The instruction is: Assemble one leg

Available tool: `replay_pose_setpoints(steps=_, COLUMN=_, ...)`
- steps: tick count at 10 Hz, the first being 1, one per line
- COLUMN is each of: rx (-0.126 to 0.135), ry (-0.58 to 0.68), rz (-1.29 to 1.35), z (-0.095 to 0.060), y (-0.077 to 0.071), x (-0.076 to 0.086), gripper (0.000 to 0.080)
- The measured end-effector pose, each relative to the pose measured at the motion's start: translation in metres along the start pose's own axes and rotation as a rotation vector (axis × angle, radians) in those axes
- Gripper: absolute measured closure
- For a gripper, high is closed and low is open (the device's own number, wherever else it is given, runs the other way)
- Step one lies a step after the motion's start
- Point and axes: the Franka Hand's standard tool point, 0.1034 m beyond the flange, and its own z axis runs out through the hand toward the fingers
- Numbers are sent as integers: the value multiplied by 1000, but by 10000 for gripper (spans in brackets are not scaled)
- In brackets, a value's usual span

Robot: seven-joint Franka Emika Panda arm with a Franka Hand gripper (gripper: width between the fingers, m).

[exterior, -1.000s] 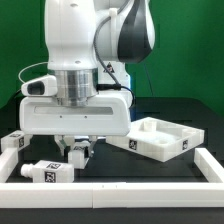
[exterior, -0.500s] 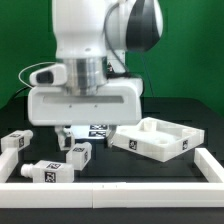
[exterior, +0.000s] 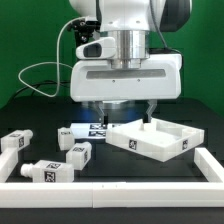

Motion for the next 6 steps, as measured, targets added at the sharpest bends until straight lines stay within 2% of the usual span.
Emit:
replay_pose_setpoints(steps=2, rx=-6, ry=19, rz=-37, z=1, y=-4, x=1, gripper=150)
replay_pose_setpoints(steps=3, rx=-28, ry=68, rz=-181, z=5, y=-19, x=-6, gripper=150)
replay_pose_setpoints(steps=4, rx=-41, ry=83, rz=-347, z=9, y=-32, x=-20, gripper=150)
replay_pose_setpoints(steps=5, rx=-46, ry=72, rz=-499, z=13, y=-34, x=-31, gripper=150)
replay_pose_setpoints(steps=6, rx=-48, ry=62, rz=-578, z=15, y=-32, x=-34, gripper=150)
